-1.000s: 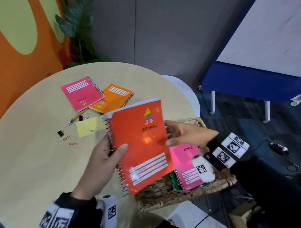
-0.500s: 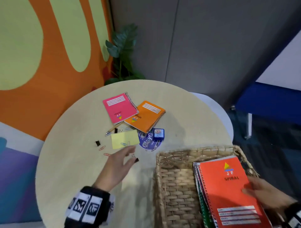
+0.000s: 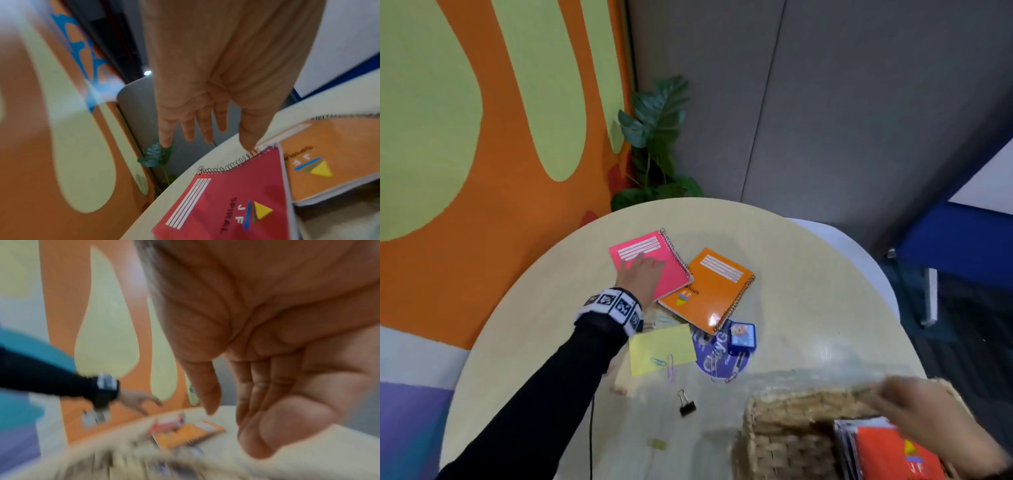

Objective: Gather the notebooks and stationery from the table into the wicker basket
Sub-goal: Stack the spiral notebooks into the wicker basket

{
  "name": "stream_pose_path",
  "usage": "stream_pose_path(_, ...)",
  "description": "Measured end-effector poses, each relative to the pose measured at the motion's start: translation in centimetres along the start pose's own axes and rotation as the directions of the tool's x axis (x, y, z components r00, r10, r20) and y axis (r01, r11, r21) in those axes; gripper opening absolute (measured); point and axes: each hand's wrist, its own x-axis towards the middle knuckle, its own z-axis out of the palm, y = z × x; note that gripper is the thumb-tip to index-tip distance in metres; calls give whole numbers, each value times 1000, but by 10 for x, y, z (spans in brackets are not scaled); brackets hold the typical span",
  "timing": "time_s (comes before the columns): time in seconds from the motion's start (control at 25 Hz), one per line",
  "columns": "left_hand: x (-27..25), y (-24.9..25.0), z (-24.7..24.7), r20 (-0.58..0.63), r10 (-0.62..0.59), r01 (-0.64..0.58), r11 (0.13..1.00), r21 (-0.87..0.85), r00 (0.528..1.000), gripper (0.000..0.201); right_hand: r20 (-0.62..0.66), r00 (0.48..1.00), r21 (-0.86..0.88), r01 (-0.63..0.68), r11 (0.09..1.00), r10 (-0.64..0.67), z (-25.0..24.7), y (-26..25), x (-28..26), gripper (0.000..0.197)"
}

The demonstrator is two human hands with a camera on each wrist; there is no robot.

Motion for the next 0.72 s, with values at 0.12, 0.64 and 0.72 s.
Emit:
stream_pose_path(0.12,50,13,3,129,58,-67,995,69,990,61,101,964,471,170,866,-244,-17,-194,-64,11)
stream_pose_path(0.64,81,21,37,120,207,-205,978,-27,971,37,341,894,559,-442,701,291,87,-283,68,10)
stream_pose_path(0.72,70,22,22,96,165,-173,981,86,982,33,363,913,651,-391,650,185,76,-293,57,11)
